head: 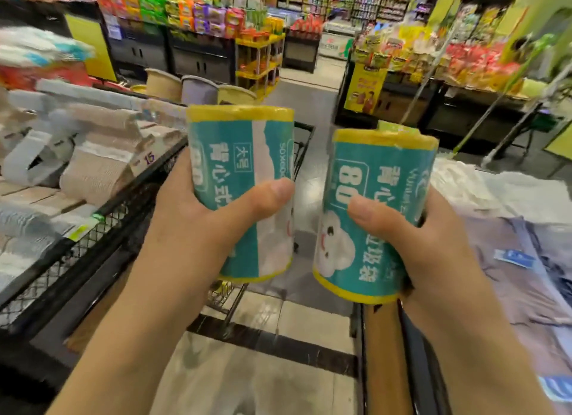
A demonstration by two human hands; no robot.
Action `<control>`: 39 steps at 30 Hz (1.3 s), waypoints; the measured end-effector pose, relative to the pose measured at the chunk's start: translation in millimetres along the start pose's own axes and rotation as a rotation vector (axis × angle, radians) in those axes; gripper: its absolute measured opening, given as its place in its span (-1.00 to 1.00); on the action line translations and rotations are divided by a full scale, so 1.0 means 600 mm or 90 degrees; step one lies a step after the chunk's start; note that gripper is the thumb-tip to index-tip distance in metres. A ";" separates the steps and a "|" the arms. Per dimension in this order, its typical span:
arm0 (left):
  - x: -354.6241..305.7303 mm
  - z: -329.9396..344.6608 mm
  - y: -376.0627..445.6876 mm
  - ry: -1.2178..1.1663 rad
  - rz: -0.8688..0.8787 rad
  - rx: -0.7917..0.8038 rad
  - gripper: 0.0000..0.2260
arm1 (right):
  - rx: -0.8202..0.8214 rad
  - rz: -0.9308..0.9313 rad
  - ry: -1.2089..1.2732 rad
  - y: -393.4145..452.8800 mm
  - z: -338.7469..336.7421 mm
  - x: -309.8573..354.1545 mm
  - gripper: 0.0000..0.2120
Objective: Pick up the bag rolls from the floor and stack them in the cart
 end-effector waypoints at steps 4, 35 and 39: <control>0.045 0.041 0.120 -0.023 -0.012 0.054 -0.37 | -0.051 0.012 -0.019 0.095 -0.026 -0.028 -0.37; 0.306 0.184 0.663 0.017 -0.032 -0.277 -0.50 | 0.248 0.089 0.058 0.858 -0.110 -0.266 -0.34; 0.321 0.111 0.688 0.031 -0.018 -0.393 -0.45 | 0.341 0.098 0.065 0.933 -0.017 -0.295 -0.42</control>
Point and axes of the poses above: each hand's wrist, its own y-axis towards the middle knuckle, its own z-axis out of the palm, x = y × z, the point moved 5 cm from there along y, towards the middle knuckle, and after that the axes turned 8 degrees about -y, right-handed, at the moved point
